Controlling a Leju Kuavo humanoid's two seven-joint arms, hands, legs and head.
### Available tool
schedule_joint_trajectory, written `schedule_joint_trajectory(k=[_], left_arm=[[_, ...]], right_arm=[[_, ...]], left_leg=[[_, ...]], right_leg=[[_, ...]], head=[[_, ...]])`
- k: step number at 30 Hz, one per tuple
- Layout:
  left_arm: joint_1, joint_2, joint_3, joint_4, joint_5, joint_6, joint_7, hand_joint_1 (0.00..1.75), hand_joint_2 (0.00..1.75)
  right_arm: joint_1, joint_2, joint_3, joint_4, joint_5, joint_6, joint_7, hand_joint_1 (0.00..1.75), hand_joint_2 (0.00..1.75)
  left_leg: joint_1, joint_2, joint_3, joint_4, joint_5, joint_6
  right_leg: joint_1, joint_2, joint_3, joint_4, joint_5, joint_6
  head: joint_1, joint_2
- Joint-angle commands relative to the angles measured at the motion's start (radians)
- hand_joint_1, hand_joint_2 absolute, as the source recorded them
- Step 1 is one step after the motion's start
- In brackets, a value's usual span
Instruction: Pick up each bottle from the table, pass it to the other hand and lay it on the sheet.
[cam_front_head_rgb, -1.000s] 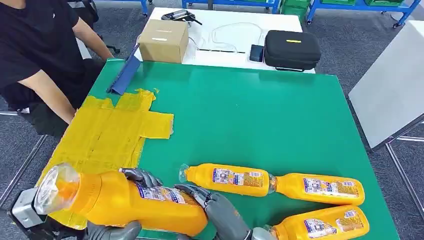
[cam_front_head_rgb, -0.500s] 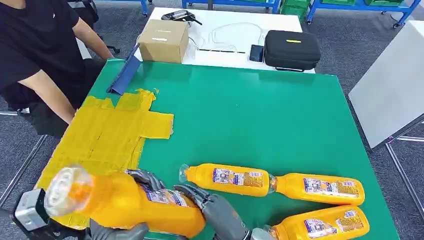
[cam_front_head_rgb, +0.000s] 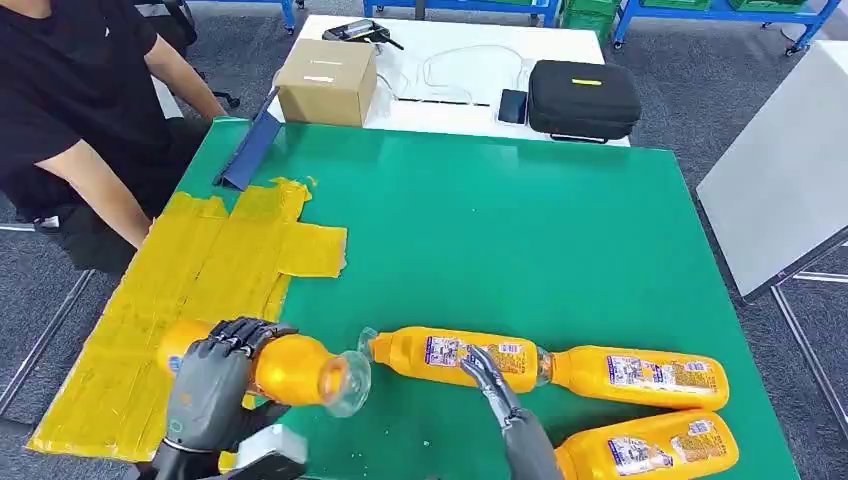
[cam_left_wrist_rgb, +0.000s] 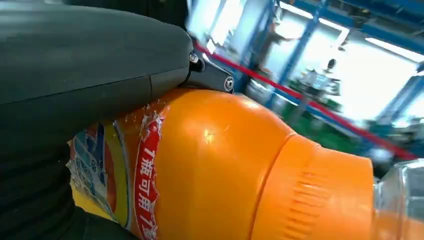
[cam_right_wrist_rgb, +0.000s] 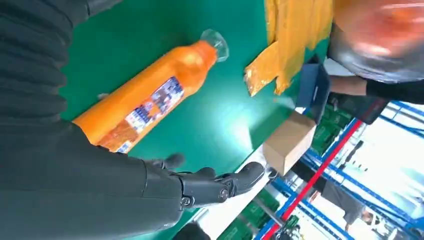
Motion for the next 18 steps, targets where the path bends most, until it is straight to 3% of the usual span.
schedule_joint_trajectory(k=[1, 8, 18], left_arm=[[-0.083, 0.140, -0.058, 0.281, -0.193, 0.004, 0.148, 1.75, 1.75], [-0.192, 0.288, -0.187, 0.555, -0.253, -0.100, 0.301, 1.75, 1.75], [-0.289, 0.310, -0.259, 0.713, -0.242, -0.210, 0.318, 1.75, 1.75]], right_arm=[[0.011, -0.066, 0.026, 0.004, -0.002, -0.032, 0.009, 0.00, 1.75], [-0.035, -0.079, 0.037, 0.048, -0.043, 0.008, -0.020, 0.00, 1.75], [-0.050, -0.072, 0.031, 0.075, -0.042, 0.050, -0.031, 0.00, 1.75]], left_leg=[[-0.001, 0.001, 0.002, -0.002, 0.001, -0.001], [0.000, 0.002, 0.005, -0.004, 0.001, -0.002], [-0.001, -0.002, 0.006, -0.003, 0.002, -0.002]], right_leg=[[-0.001, -0.003, 0.002, -0.001, 0.000, -0.001], [0.000, -0.004, 0.005, -0.003, 0.000, -0.001], [0.000, -0.007, 0.005, -0.002, 0.000, -0.001]], head=[[0.000, 0.000], [0.000, 0.000], [-0.002, 0.000]])
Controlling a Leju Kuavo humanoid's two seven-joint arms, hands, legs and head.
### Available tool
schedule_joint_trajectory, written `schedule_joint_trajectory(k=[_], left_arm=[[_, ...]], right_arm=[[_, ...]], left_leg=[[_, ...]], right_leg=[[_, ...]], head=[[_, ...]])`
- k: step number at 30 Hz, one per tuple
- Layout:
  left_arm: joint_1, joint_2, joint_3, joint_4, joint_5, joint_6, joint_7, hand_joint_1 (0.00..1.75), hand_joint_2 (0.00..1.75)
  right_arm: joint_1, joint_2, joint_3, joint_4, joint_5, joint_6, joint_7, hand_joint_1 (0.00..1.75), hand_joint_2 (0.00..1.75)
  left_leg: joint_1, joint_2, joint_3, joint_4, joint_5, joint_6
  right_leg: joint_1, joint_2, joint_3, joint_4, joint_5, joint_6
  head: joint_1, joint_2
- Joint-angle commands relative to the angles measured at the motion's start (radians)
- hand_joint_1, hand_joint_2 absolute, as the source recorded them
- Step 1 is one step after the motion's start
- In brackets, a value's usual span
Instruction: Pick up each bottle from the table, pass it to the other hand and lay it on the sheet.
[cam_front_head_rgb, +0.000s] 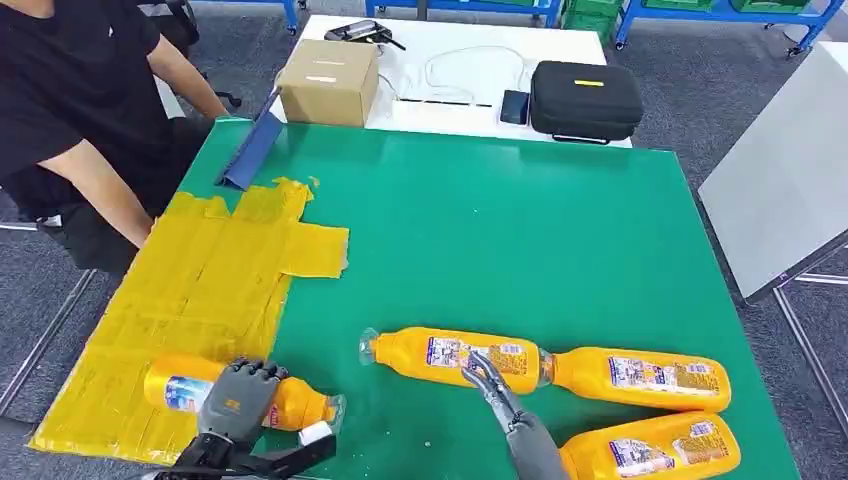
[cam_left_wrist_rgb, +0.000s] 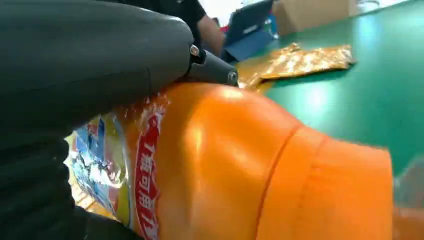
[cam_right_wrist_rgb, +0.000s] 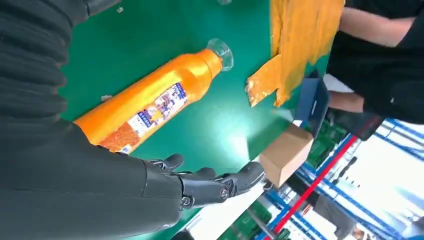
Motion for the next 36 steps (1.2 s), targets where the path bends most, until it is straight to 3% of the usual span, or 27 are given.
schedule_joint_trajectory(k=[1, 7, 8, 9, 10, 17, 21, 25, 29, 36], left_arm=[[-0.110, 0.062, -0.111, 0.252, 0.001, -0.050, 0.002, 1.75, 1.75], [-0.112, 0.063, -0.113, 0.249, 0.008, -0.051, -0.009, 1.75, 1.75], [-0.114, 0.065, -0.116, 0.248, 0.001, -0.037, -0.016, 0.61, 1.75], [-0.114, 0.053, -0.106, 0.253, -0.010, -0.045, 0.015, 0.00, 1.75], [-0.119, 0.057, -0.126, 0.236, -0.039, -0.050, 0.009, 0.00, 0.00], [-0.088, 0.057, -0.101, 0.157, -0.005, -0.011, -0.027, 0.00, 0.00], [-0.061, 0.038, -0.078, 0.100, 0.012, 0.013, -0.026, 0.00, 0.00], [-0.019, -0.003, -0.028, 0.037, 0.077, 0.063, -0.049, 0.00, 0.00], [0.052, -0.111, 0.085, -0.095, 0.272, 0.087, -0.120, 0.00, 0.00], [0.055, -0.114, 0.094, -0.110, 0.272, 0.064, -0.115, 0.00, 0.00]], right_arm=[[-0.022, -0.006, 0.023, 0.072, 0.004, 0.009, -0.008, 0.00, 1.75], [-0.020, -0.007, 0.023, 0.073, 0.004, 0.004, -0.008, 0.00, 1.75], [-0.018, -0.009, 0.024, 0.073, 0.004, 0.000, -0.008, 0.00, 1.75], [-0.018, -0.009, 0.025, 0.074, 0.004, -0.002, -0.004, 0.00, 1.75], [-0.017, -0.010, 0.027, 0.072, 0.005, -0.006, 0.004, 0.00, 1.75], [-0.009, -0.017, 0.041, 0.078, 0.009, -0.039, 0.020, 0.00, 1.75], [-0.004, -0.024, 0.052, 0.073, 0.015, -0.061, 0.034, 0.00, 1.75], [0.002, -0.031, 0.058, 0.066, 0.023, -0.091, 0.058, 0.00, 1.75], [0.022, -0.043, 0.058, 0.039, 0.062, -0.127, 0.116, 0.00, 1.75], [0.022, -0.046, 0.061, 0.034, 0.066, -0.129, 0.123, 0.00, 1.75]], left_leg=[[0.000, -0.001, 0.006, -0.002, 0.000, -0.001], [0.000, 0.000, 0.006, -0.002, 0.001, -0.002], [0.000, 0.001, 0.006, -0.002, 0.001, -0.002], [0.000, 0.002, 0.006, -0.002, 0.001, -0.003], [-0.001, 0.001, 0.007, -0.002, 0.000, -0.001], [-0.001, -0.004, 0.014, -0.002, 0.002, 0.000], [-0.001, 0.001, 0.013, -0.002, 0.002, 0.000], [-0.001, 0.004, 0.011, -0.002, 0.001, 0.000], [-0.001, 0.002, 0.006, 0.000, 0.002, 0.001], [-0.001, 0.002, -0.001, 0.000, 0.003, 0.001]], right_leg=[[0.001, -0.004, 0.002, -0.002, -0.001, 0.000], [0.001, -0.005, 0.001, -0.002, -0.002, 0.001], [0.001, -0.005, 0.001, -0.002, -0.002, 0.001], [0.001, -0.005, 0.001, -0.002, -0.001, 0.000], [0.000, -0.003, 0.002, -0.002, -0.003, 0.001], [0.001, -0.006, 0.010, -0.002, -0.003, 0.000], [0.001, -0.003, 0.009, -0.002, -0.002, 0.000], [0.001, -0.003, 0.015, -0.002, -0.001, 0.002], [0.000, -0.004, 0.012, -0.001, 0.001, 0.001], [0.000, -0.004, 0.003, -0.001, 0.001, 0.001]], head=[[0.000, 0.000], [-0.001, 0.000], [-0.001, 0.000], [-0.001, 0.000], [-0.001, 0.000], [-0.001, 0.000], [-0.001, 0.000], [-0.001, 0.000], [-0.001, 0.000], [-0.001, 0.000]])
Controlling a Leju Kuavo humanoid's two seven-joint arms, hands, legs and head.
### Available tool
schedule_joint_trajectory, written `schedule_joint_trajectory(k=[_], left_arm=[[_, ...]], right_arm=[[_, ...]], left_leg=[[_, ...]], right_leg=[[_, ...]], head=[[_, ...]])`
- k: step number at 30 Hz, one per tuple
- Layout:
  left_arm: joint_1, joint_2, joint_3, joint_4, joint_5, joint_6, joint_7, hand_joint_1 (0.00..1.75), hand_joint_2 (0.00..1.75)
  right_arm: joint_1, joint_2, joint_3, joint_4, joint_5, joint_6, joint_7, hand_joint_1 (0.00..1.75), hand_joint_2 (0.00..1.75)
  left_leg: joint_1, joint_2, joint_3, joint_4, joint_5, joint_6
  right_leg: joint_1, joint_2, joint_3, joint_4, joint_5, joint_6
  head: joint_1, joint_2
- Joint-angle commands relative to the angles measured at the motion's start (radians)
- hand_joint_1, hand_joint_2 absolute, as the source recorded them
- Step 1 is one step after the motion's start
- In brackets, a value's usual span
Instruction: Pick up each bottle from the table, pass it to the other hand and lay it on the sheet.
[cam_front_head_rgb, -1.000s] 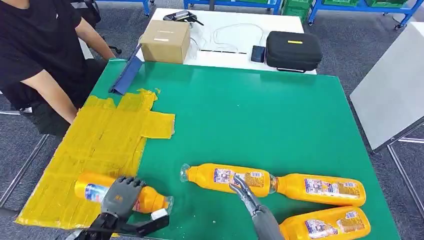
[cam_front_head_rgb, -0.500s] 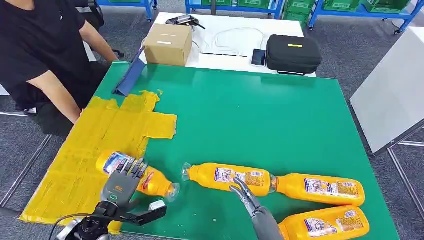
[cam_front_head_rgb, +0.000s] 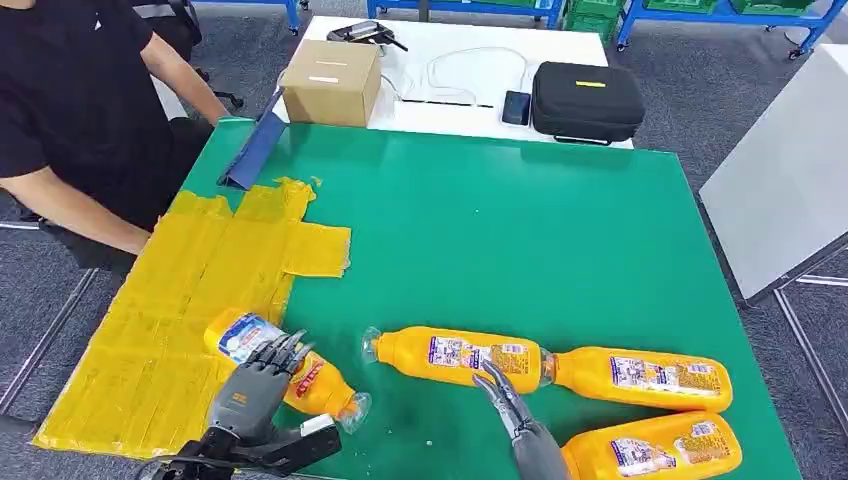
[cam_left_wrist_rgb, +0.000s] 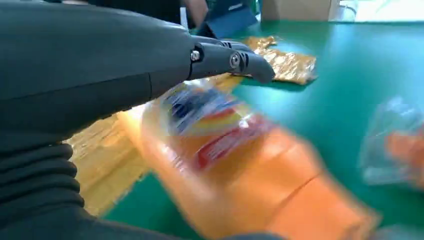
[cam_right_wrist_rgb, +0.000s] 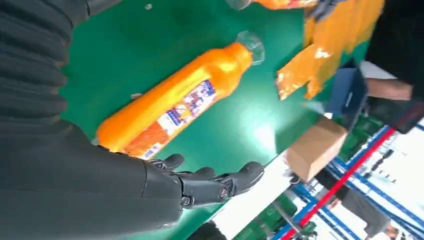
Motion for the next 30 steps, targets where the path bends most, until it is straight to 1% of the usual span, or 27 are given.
schedule_joint_trajectory(k=[1, 2, 3, 5, 6, 7, 8, 11, 12, 14, 15, 16, 17, 19, 20, 21, 23, 24, 25, 27, 28, 30], left_arm=[[0.043, -0.108, 0.115, -0.059, 0.110, -0.001, -0.047, 0.00, 0.00], [0.058, -0.142, 0.150, -0.090, 0.187, -0.011, -0.065, 0.00, 0.00], [0.081, -0.189, 0.202, -0.147, 0.301, -0.047, -0.093, 0.00, 0.00], [0.109, -0.262, 0.281, -0.236, 0.492, -0.114, -0.113, 0.00, 0.00], [0.120, -0.285, 0.309, -0.274, 0.571, -0.139, -0.131, 0.00, 0.00], [0.130, -0.301, 0.325, -0.311, 0.628, -0.160, -0.133, 0.00, 0.00], [0.138, -0.320, 0.344, -0.343, 0.718, -0.197, -0.130, 0.00, 0.00], [0.138, -0.323, 0.350, -0.349, 0.723, -0.202, -0.128, 0.00, 0.00], [0.138, -0.325, 0.351, -0.342, 0.722, -0.202, -0.127, 0.00, 0.00], [0.147, -0.337, 0.371, -0.315, 0.846, -0.241, -0.177, 0.00, 0.00], [0.147, -0.337, 0.372, -0.322, 0.876, -0.254, -0.181, 0.00, 0.00], [0.160, -0.335, 0.368, -0.319, 0.919, -0.271, -0.185, 0.00, 0.00], [0.178, -0.325, 0.353, -0.328, 1.011, -0.304, -0.180, 0.00, 0.00], [0.222, -0.301, 0.324, -0.337, 1.052, -0.310, -0.217, 0.00, 0.00], [0.234, -0.287, 0.306, -0.338, 1.101, -0.316, -0.232, 0.00, 0.00], [0.232, -0.277, 0.296, -0.339, 1.132, -0.317, -0.236, 0.00, 0.00], [0.206, -0.260, 0.276, -0.347, 1.154, -0.318, -0.234, 0.00, 0.00], [0.194, -0.253, 0.266, -0.351, 1.165, -0.318, -0.225, 0.00, 0.00], [0.180, -0.244, 0.254, -0.353, 1.183, -0.317, -0.214, 0.00, 0.00], [0.177, -0.244, 0.252, -0.353, 1.185, -0.315, -0.211, 0.00, 0.00], [0.177, -0.234, 0.241, -0.349, 1.215, -0.322, -0.204, 0.00, 0.00], [0.194, -0.219, 0.227, -0.347, 1.216, -0.322, -0.228, 0.00, 0.00]], right_arm=[[0.005, -0.013, 0.020, 0.005, 0.021, -0.013, 0.034, 0.00, 1.75], [0.010, -0.015, 0.016, -0.002, 0.041, -0.014, 0.059, 0.00, 1.75], [0.016, -0.020, 0.009, -0.014, 0.068, -0.013, 0.099, 0.00, 1.75], [0.024, -0.025, -0.017, -0.032, 0.100, 0.001, 0.160, 0.00, 1.75], [0.064, -0.058, -0.024, -0.100, 0.205, 0.053, 0.292, 0.00, 1.75], [0.098, -0.093, -0.012, -0.183, 0.260, 0.058, 0.368, 0.00, 1.75], [0.101, -0.129, 0.006, -0.230, 0.302, 0.057, 0.441, 0.00, 1.75], [0.089, -0.141, 0.009, -0.231, 0.297, 0.050, 0.452, 0.00, 1.75], [0.082, -0.138, 0.011, -0.223, 0.296, 0.047, 0.454, 0.00, 1.75], [0.052, -0.153, 0.004, -0.178, 0.290, 0.028, 0.486, 0.00, 1.75], [0.036, -0.146, -0.016, -0.163, 0.273, 0.041, 0.485, 0.00, 1.75], [0.034, -0.137, -0.049, -0.141, 0.255, 0.062, 0.486, 0.00, 1.75], [0.038, -0.108, -0.104, -0.115, 0.244, 0.116, 0.462, 0.00, 1.75], [0.056, -0.057, -0.178, -0.070, 0.262, 0.167, 0.433, 0.00, 1.75], [0.059, -0.026, -0.221, -0.044, 0.258, 0.205, 0.403, 0.00, 1.75], [0.052, -0.002, -0.252, -0.026, 0.257, 0.234, 0.385, 0.00, 1.75], [0.018, 0.046, -0.307, 0.001, 0.247, 0.301, 0.353, 0.00, 1.75], [0.005, 0.068, -0.332, 0.008, 0.238, 0.337, 0.335, 0.00, 1.75], [-0.009, 0.097, -0.361, 0.015, 0.241, 0.377, 0.314, 0.00, 1.75], [-0.013, 0.103, -0.367, 0.016, 0.242, 0.385, 0.310, 0.00, 1.75], [-0.012, 0.120, -0.378, 0.016, 0.249, 0.411, 0.296, 0.00, 1.75], [-0.007, 0.132, -0.374, 0.025, 0.266, 0.425, 0.276, 0.00, 1.75]], left_leg=[[0.001, 0.007, 0.001, 0.000, -0.001, -0.002], [0.001, 0.006, 0.000, 0.000, -0.001, -0.002], [0.001, 0.008, 0.001, 0.000, -0.001, -0.002], [0.001, 0.005, -0.001, 0.001, -0.001, -0.001], [0.001, 0.008, -0.001, 0.003, -0.002, -0.002], [0.001, 0.006, -0.002, 0.002, -0.001, -0.001], [0.001, 0.007, -0.003, 0.004, -0.003, -0.001], [0.000, 0.005, -0.003, 0.001, -0.001, -0.001], [0.000, 0.008, -0.003, 0.001, -0.002, -0.001], [0.000, 0.008, -0.003, 0.000, -0.001, -0.001], [0.000, 0.010, -0.002, 0.000, -0.001, -0.002], [0.000, 0.009, -0.002, 0.000, -0.001, -0.002], [0.001, 0.011, -0.001, -0.001, -0.001, -0.002], [0.001, 0.011, -0.001, -0.001, -0.001, -0.002], [0.000, 0.007, -0.002, -0.001, -0.001, -0.001], [0.001, 0.011, 0.000, -0.002, -0.001, -0.002], [0.001, 0.007, -0.001, -0.001, 0.000, -0.001], [0.001, 0.009, 0.000, -0.002, 0.000, -0.002], [0.002, 0.008, -0.001, -0.001, 0.000, -0.002], [0.001, 0.005, -0.002, -0.001, 0.000, -0.001], [0.001, 0.008, -0.001, -0.001, 0.000, -0.002], [0.001, 0.006, -0.002, -0.001, 0.000, -0.001]], right_leg=[[0.002, -0.001, 0.001, -0.001, 0.000, -0.002], [0.001, 0.000, 0.000, 0.000, 0.000, -0.001], [0.002, -0.001, 0.001, -0.001, 0.000, -0.002], [0.001, 0.000, -0.002, 0.001, 0.000, -0.001], [0.002, 0.000, -0.002, 0.001, -0.001, -0.001], [0.001, 0.000, -0.002, 0.001, 0.000, -0.001], [0.001, -0.002, -0.002, 0.003, -0.002, -0.001], [0.000, 0.000, -0.003, 0.001, -0.001, 0.000], [0.000, 0.000, -0.003, 0.001, -0.001, -0.001], [0.000, 0.002, -0.003, 0.000, 0.000, -0.001], [0.000, 0.002, -0.002, -0.001, 0.000, -0.001], [0.001, 0.002, -0.002, -0.001, 0.000, -0.001], [0.001, 0.002, -0.001, -0.002, 0.001, -0.002], [0.001, 0.003, -0.001, -0.002, 0.001, -0.002], [0.001, 0.003, -0.002, -0.002, 0.001, -0.001], [0.001, 0.003, 0.000, -0.003, 0.001, -0.002], [0.001, 0.002, -0.002, -0.002, 0.001, -0.001], [0.002, 0.001, -0.001, -0.003, 0.001, -0.002], [0.002, 0.000, -0.001, -0.003, 0.001, -0.002], [0.001, 0.001, -0.003, -0.002, 0.001, -0.001], [0.002, 0.000, -0.001, -0.002, 0.001, -0.002], [0.001, 0.001, -0.002, -0.002, 0.001, -0.001]], head=[[0.000, 0.000], [0.000, 0.000], [0.000, 0.000], [0.000, 0.000], [-0.001, 0.000], [0.000, 0.000], [0.000, 0.000], [0.000, 0.000], [0.000, 0.000], [0.000, 0.000], [0.000, 0.000], [0.000, 0.000], [-0.001, 0.000], [0.000, 0.000], [0.000, 0.000], [0.000, 0.000], [-0.001, 0.000], [0.000, 0.000], [-0.001, 0.000], [0.000, 0.000], [0.000, 0.000], [0.000, 0.000]])
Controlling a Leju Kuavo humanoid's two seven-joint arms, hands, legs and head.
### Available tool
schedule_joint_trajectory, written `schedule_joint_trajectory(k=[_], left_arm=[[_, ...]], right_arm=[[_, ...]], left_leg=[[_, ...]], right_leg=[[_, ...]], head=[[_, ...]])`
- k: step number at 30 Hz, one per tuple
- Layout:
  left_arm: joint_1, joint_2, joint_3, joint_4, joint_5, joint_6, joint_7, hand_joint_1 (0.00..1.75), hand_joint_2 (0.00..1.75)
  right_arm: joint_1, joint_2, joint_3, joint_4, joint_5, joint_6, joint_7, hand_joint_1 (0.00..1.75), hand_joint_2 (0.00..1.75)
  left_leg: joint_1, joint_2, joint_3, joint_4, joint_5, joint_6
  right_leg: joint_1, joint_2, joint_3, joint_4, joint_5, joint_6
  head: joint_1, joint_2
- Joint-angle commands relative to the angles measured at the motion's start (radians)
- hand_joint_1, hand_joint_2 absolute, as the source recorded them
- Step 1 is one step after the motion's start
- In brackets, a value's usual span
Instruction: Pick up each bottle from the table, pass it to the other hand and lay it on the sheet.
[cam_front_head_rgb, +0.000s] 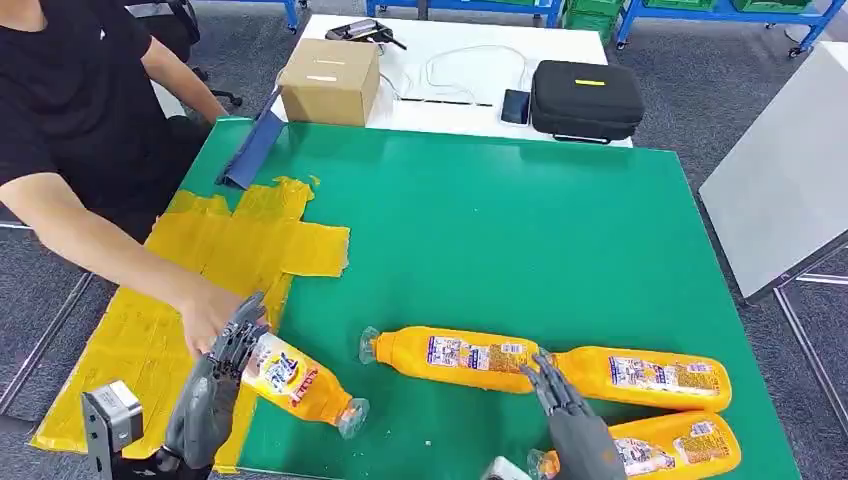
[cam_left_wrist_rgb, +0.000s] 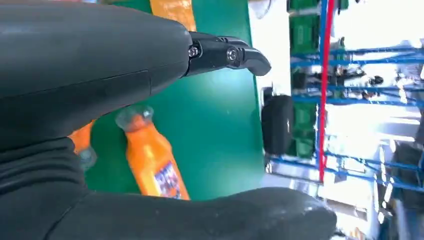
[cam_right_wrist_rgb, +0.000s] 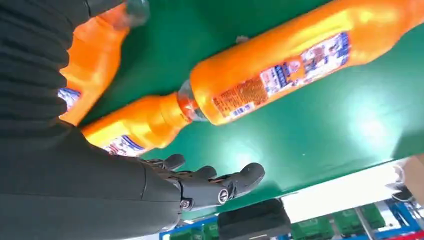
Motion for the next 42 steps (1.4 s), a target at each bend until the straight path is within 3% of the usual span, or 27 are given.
schedule_joint_trajectory(k=[1, 3, 7, 12, 19, 29, 42], left_arm=[[-0.001, 0.074, -0.070, 0.009, 0.047, -0.004, -0.013, 0.00, 0.00], [-0.005, 0.083, -0.079, 0.018, 0.084, -0.018, -0.026, 0.00, 0.00], [-0.031, 0.082, -0.083, 0.019, 0.173, -0.035, 0.006, 0.00, 0.00], [-0.059, 0.092, -0.093, 0.033, 0.221, -0.046, 0.025, 0.00, 0.00], [-0.115, 0.108, -0.117, 0.064, 0.257, -0.071, 0.034, 0.00, 0.00], [-0.136, 0.111, -0.120, 0.066, 0.273, -0.072, 0.037, 0.00, 0.00], [-0.159, 0.114, -0.126, 0.070, 0.293, -0.083, 0.047, 0.00, 0.00]], right_arm=[[-0.046, 0.155, -0.135, 0.140, 0.018, 0.069, -0.079, 0.00, 1.75], [-0.075, 0.166, -0.120, 0.198, 0.046, 0.053, -0.096, 0.00, 1.75], [-0.085, 0.154, -0.132, 0.118, 0.034, 0.121, -0.057, 0.00, 1.75], [-0.146, 0.142, -0.126, 0.156, 0.054, 0.204, -0.043, 0.00, 1.75], [-0.286, 0.154, -0.114, 0.281, 0.056, 0.361, -0.063, 0.00, 1.75], [-0.370, 0.120, -0.108, 0.361, 0.036, 0.439, -0.092, 0.00, 1.75], [-0.402, 0.094, -0.079, 0.437, 0.018, 0.479, -0.112, 0.00, 1.75]], left_leg=[[0.001, 0.006, 0.002, -0.002, 0.000, -0.002], [0.001, 0.007, 0.003, -0.002, 0.000, -0.003], [0.001, 0.007, 0.002, -0.001, 0.000, -0.003], [0.000, 0.004, 0.001, -0.001, 0.000, -0.001], [0.001, 0.008, 0.003, -0.002, 0.001, -0.002], [0.001, 0.007, 0.002, -0.001, 0.001, -0.002], [0.000, 0.006, 0.002, -0.001, 0.001, -0.002]], right_leg=[[0.002, -0.002, 0.003, -0.002, 0.001, -0.002], [0.002, -0.001, 0.003, -0.002, 0.000, -0.002], [0.002, -0.001, 0.002, -0.001, 0.000, -0.002], [0.001, 0.000, 0.001, -0.001, 0.001, -0.001], [0.001, 0.001, 0.003, -0.002, 0.002, -0.002], [0.001, 0.000, 0.003, -0.002, 0.002, -0.001], [0.001, -0.001, 0.003, -0.002, 0.001, -0.001]], head=[[0.000, 0.000], [0.000, 0.000], [0.000, 0.000], [0.000, 0.000], [0.000, 0.000], [0.000, 0.000], [0.000, 0.000]])
